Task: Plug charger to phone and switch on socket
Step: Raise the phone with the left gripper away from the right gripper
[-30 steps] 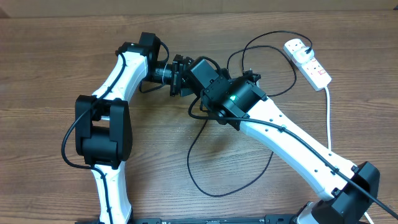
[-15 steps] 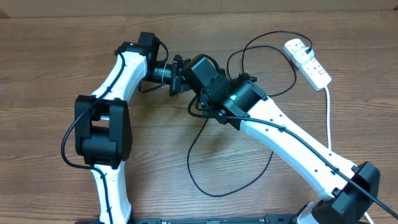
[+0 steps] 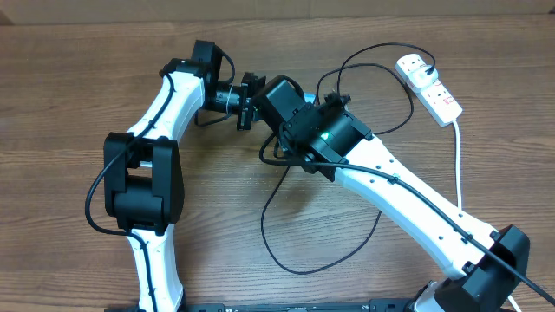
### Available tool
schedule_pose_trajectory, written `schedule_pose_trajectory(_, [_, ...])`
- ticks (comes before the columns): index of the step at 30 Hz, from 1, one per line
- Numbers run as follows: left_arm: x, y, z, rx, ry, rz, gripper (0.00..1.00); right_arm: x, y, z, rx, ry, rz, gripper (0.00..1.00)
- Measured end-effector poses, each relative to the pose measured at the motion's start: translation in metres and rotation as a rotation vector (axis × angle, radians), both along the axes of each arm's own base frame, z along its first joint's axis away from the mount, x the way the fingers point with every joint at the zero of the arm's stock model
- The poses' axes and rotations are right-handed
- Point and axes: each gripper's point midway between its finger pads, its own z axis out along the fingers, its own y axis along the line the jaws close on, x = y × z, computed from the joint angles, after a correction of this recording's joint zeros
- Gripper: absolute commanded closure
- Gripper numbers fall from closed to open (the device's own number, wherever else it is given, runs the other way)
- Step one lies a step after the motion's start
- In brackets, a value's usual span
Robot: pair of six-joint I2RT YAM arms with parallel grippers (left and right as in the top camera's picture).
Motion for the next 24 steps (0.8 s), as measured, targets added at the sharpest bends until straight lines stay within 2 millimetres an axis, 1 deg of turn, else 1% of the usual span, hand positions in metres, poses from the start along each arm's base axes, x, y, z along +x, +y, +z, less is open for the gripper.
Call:
schedule_pose_trajectory(3, [0.006,-0.001,0.001,-0.009,-0.072,0.000,0.96,-0.007,-0.007,0.000,-0.103,0.003,0.122,0.20])
schedule_pose_trajectory(5, [0.010,-0.002,0.002,-0.018,-0.130,-0.001,0.96,-0.012,-0.014,0.007,-0.147,-0.003,0.186,0.20])
schedule_pose_trajectory(6, [0.013,-0.002,0.002,-0.025,-0.170,-0.001,0.96,-0.015,-0.018,0.012,-0.163,-0.009,0.213,0.14])
schedule_pose_trajectory(7, [0.015,-0.002,0.003,-0.030,-0.204,-0.002,0.96,-0.019,-0.023,0.020,-0.176,-0.018,0.240,0.00])
schedule_pose_trajectory(11, [0.020,-0.001,0.005,-0.046,-0.309,-0.004,0.96,-0.038,-0.048,0.047,-0.236,-0.047,0.340,0.00])
schedule_pose_trajectory(14, [0.021,0.000,0.004,-0.051,-0.373,-0.007,0.96,-0.055,-0.066,0.062,-0.283,-0.053,0.396,0.00])
schedule_pose_trajectory(16, [0.022,0.000,0.002,-0.034,-0.412,-0.006,0.96,-0.064,-0.077,0.063,-0.326,-0.031,0.419,0.00])
schedule_pose_trajectory(18, [0.024,0.001,-0.001,0.012,-0.454,-0.001,0.96,-0.071,-0.086,0.059,-0.370,0.004,0.434,0.00])
schedule_pose_trajectory(20, [0.026,0.003,0.003,0.070,-0.512,0.008,0.96,-0.074,-0.090,0.055,-0.393,0.025,0.441,0.00])
schedule_pose_trajectory(21, [0.027,0.005,0.007,0.102,-0.547,0.015,0.96,-0.074,-0.091,0.054,-0.399,0.032,0.441,0.00])
schedule_pose_trajectory(23, [0.028,0.010,0.023,0.176,-0.625,0.036,0.96,-0.076,-0.093,0.052,-0.409,0.045,0.446,0.00])
schedule_pose_trajectory(24, [0.028,0.015,0.040,0.239,-0.703,0.057,0.96,-0.077,-0.094,0.052,-0.411,0.051,0.447,0.00])
